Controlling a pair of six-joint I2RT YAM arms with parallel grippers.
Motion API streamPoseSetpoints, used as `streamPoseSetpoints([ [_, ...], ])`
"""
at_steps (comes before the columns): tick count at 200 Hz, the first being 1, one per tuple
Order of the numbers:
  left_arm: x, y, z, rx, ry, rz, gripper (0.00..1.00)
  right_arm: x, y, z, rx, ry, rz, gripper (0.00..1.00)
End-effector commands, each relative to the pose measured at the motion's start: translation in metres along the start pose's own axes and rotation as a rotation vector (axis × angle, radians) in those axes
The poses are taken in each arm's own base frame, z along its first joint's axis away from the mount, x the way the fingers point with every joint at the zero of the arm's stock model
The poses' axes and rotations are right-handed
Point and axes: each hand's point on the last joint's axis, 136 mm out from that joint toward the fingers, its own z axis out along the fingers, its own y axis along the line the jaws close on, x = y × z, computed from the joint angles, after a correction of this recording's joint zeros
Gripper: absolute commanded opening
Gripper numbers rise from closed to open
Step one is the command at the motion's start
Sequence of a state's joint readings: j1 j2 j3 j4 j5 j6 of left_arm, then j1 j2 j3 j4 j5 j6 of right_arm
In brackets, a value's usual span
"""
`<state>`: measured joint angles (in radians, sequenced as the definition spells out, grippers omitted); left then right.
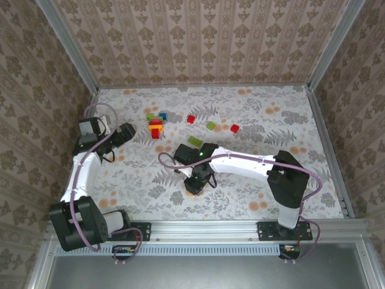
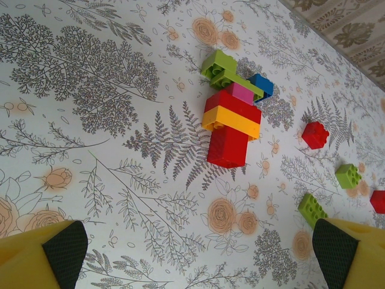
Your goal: Assemble a carrot with lego
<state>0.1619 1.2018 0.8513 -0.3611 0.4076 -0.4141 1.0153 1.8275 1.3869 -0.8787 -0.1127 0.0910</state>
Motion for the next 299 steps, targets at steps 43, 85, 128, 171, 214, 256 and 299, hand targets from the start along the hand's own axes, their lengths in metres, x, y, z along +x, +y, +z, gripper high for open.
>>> streamPoseSetpoints([
  [43,-0.005,-0.008,-0.001,0.018,-0.003,0.032,1.00,0.007,-0.007,-0.016,0.076,0.100,-0.158,0.34],
  [85,-0.005,-0.009,-0.001,0.024,-0.001,0.032,1.00,0.000,0.003,-0.016,0.014,0.110,-0.255,0.35],
  [128,-0.006,-0.010,-0.002,0.029,-0.003,0.031,1.00,-0.001,0.012,-0.005,-0.056,0.123,-0.307,0.35],
  [171,-0.006,-0.010,-0.002,0.031,-0.005,0.030,1.00,-0.002,0.012,0.001,-0.062,0.139,-0.314,0.36],
  [214,-0.006,-0.010,-0.002,0.030,-0.004,0.030,1.00,-0.004,0.008,-0.001,-0.058,0.122,-0.294,0.49],
  [256,-0.005,-0.010,-0.001,0.028,-0.002,0.030,1.00,-0.016,0.005,-0.028,-0.084,0.011,-0.254,0.69],
  [299,-0.005,-0.010,-0.001,0.029,-0.003,0.030,1.00,-0.042,-0.016,-0.068,-0.056,-0.132,-0.179,0.74],
])
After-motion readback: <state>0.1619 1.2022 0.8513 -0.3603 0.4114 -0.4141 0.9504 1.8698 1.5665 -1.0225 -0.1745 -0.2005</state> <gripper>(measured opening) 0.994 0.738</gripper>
